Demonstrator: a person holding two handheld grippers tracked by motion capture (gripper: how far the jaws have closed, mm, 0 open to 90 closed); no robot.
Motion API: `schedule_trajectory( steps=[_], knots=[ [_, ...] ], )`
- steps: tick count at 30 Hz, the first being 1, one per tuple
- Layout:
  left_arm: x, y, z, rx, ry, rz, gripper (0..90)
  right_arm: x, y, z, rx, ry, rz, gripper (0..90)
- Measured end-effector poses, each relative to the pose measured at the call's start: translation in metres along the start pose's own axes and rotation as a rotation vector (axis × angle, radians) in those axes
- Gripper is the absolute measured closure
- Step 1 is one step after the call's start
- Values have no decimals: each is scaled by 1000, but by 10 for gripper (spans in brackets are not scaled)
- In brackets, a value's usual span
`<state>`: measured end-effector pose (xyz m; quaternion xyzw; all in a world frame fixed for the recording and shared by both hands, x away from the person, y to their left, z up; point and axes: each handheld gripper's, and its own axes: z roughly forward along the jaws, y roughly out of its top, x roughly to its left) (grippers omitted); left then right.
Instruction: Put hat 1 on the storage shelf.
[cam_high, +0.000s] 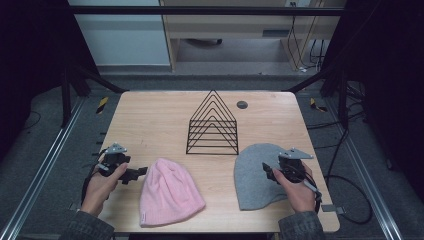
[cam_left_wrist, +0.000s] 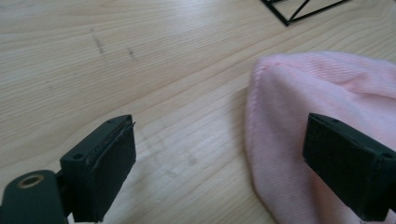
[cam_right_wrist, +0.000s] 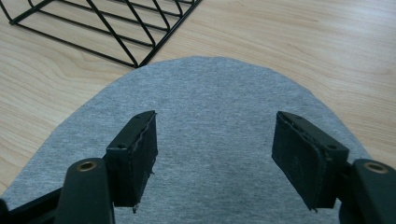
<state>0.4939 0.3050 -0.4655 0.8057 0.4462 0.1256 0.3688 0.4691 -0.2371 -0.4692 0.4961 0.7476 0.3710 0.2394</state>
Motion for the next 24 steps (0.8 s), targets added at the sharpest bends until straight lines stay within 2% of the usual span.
schedule_trajectory(
  steps=[3,5,7,9,14,19,24],
  knots=[
    [-5,2,0,-3,-3,16,94,2,0,2,5,0,-3,307],
    [-10,4,0,-10,-24,26,94,2,0,2,4,2,0,299],
    [-19,9,0,-35,-35,53,89,2,0,2,8,3,10,274],
    [-22,11,0,-39,-43,59,86,1,0,2,9,-3,12,266],
    [-37,15,10,-19,-66,100,93,1,1,1,25,-6,54,262],
    [-40,17,20,12,-42,110,107,1,1,1,27,-13,54,300],
    [-36,18,26,13,-16,95,164,2,1,2,34,-5,54,320]
  ],
)
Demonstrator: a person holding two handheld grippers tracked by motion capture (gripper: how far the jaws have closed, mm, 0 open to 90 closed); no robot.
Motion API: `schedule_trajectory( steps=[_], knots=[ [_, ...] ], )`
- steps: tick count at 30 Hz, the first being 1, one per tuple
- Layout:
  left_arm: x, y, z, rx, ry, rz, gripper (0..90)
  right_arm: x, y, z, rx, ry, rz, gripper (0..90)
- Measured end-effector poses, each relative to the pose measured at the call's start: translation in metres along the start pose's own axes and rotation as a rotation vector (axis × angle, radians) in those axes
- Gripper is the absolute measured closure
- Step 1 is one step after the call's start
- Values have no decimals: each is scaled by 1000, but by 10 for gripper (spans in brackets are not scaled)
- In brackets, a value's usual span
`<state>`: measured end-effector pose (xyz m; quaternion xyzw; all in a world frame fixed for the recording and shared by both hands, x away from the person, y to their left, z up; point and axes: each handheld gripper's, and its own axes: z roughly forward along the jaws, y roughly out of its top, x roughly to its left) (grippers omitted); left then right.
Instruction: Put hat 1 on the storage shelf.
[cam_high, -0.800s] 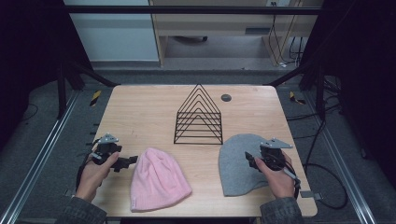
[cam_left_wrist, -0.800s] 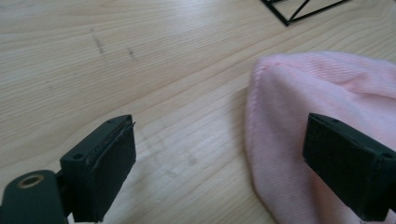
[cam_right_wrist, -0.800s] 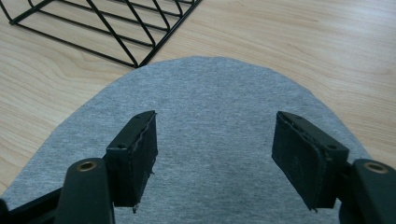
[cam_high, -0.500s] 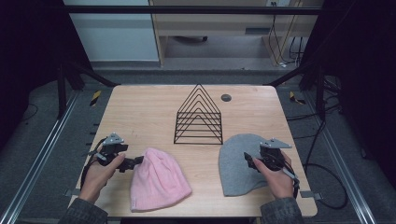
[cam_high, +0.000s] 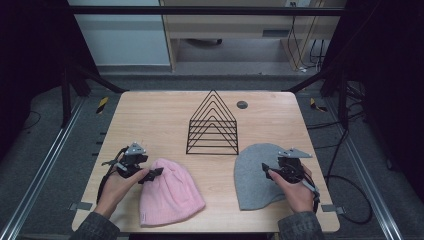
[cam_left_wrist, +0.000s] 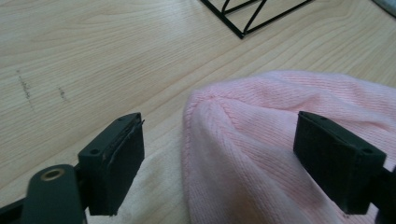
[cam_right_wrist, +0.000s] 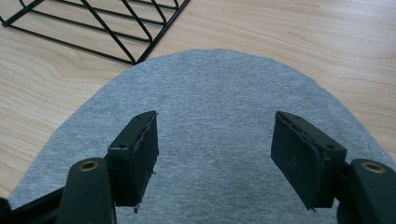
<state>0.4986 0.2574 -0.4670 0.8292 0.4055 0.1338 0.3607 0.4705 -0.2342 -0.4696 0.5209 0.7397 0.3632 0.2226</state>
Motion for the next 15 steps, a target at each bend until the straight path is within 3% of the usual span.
schedule_trajectory(
  steps=[9,13,15],
  knots=[
    [2,-1,11,42,8,1,267,1,1,1,12,-6,-7,322],
    [0,-3,16,67,10,11,359,1,1,2,9,-2,-17,318],
    [0,-3,17,77,-7,12,383,1,1,2,12,-1,-15,313]
  ],
)
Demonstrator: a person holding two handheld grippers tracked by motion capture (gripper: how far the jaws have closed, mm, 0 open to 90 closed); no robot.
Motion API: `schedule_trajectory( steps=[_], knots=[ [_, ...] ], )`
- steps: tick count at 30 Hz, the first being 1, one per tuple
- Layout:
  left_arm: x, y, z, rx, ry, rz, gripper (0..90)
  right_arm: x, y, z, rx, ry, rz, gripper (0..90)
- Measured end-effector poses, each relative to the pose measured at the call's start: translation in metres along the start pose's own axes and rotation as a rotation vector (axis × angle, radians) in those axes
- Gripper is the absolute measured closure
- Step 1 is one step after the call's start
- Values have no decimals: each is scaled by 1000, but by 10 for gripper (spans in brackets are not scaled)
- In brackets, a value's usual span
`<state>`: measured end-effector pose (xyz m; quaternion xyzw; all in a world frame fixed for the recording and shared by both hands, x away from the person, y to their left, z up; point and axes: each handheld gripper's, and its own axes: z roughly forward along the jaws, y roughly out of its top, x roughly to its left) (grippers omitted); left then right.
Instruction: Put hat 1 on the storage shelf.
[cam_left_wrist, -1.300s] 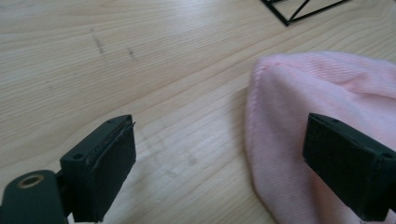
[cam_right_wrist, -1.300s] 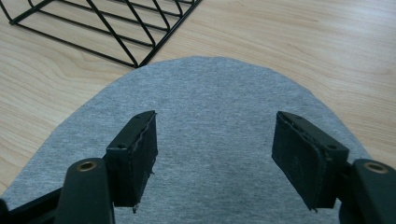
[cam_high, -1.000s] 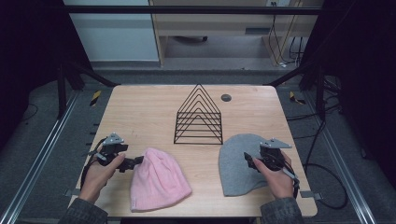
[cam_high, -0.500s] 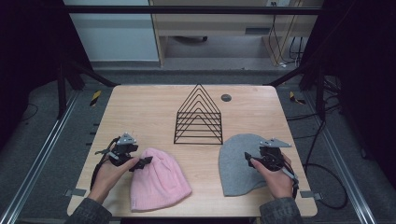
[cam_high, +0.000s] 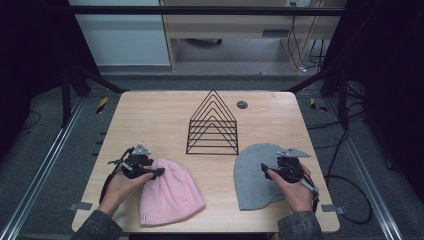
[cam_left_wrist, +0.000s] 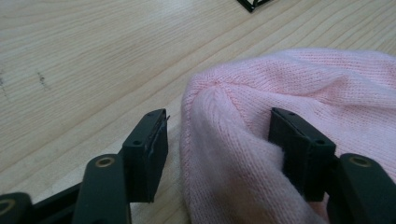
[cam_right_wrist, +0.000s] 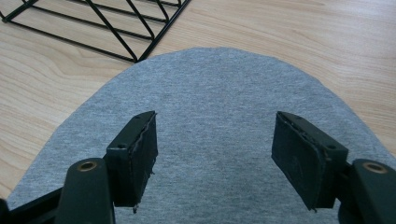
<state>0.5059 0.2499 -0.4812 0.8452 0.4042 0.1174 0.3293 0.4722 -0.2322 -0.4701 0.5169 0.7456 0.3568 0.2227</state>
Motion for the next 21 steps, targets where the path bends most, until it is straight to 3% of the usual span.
schedule_trajectory(
  steps=[15,21],
  knots=[
    [-6,-1,5,27,-35,8,559,2,1,0,-8,-1,-9,304],
    [-9,1,4,45,-56,10,707,3,1,0,-3,-2,-11,304]
  ],
)
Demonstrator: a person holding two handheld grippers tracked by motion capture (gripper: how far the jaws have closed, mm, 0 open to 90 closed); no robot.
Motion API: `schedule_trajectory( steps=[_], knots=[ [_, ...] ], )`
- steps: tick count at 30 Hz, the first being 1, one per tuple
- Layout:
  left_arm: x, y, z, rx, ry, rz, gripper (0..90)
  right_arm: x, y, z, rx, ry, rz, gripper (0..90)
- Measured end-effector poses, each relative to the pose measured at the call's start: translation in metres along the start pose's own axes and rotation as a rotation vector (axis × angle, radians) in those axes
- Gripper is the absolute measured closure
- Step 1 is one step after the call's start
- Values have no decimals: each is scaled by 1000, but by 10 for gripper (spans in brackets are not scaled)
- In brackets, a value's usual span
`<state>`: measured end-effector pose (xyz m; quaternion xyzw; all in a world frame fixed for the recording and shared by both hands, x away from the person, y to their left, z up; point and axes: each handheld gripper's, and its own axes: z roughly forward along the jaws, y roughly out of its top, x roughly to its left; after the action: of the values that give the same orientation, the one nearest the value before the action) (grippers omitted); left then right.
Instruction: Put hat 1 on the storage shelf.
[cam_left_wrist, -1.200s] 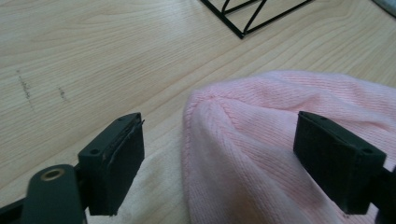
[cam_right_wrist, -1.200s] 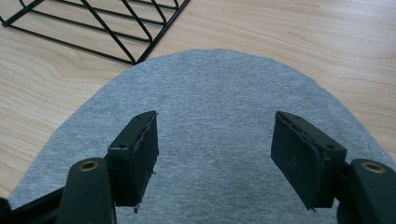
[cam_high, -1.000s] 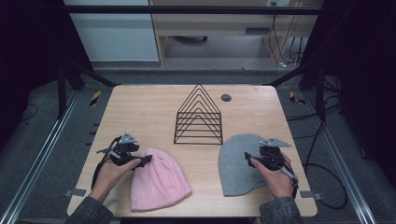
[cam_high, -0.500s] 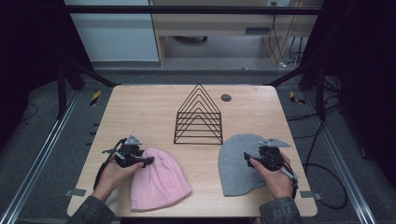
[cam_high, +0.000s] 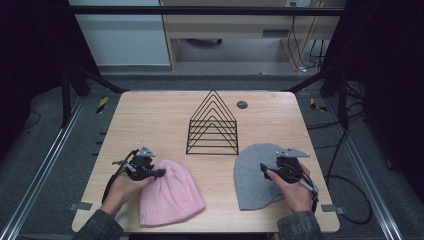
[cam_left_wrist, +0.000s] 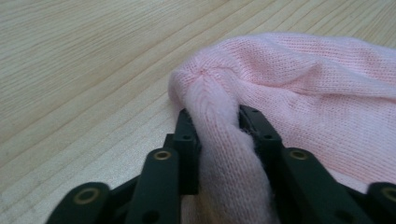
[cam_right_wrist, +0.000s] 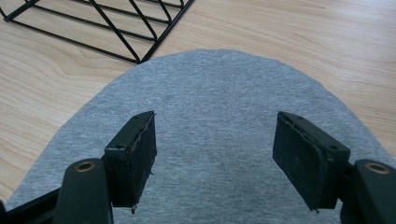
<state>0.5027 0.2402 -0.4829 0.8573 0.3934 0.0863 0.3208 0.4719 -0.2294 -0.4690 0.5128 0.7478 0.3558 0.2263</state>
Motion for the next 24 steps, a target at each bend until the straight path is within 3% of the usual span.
schedule_trajectory(
  steps=[6,8,17,24],
  knots=[
    [-3,1,-4,-29,26,0,751,1,1,0,-12,3,-3,302],
    [-6,4,-10,-73,38,19,755,2,1,-1,-15,5,-3,301],
    [-20,10,-27,-172,73,87,754,7,4,-4,-38,4,-18,298],
    [-28,13,-36,-206,90,126,754,11,6,-6,-52,7,-35,295]
  ],
)
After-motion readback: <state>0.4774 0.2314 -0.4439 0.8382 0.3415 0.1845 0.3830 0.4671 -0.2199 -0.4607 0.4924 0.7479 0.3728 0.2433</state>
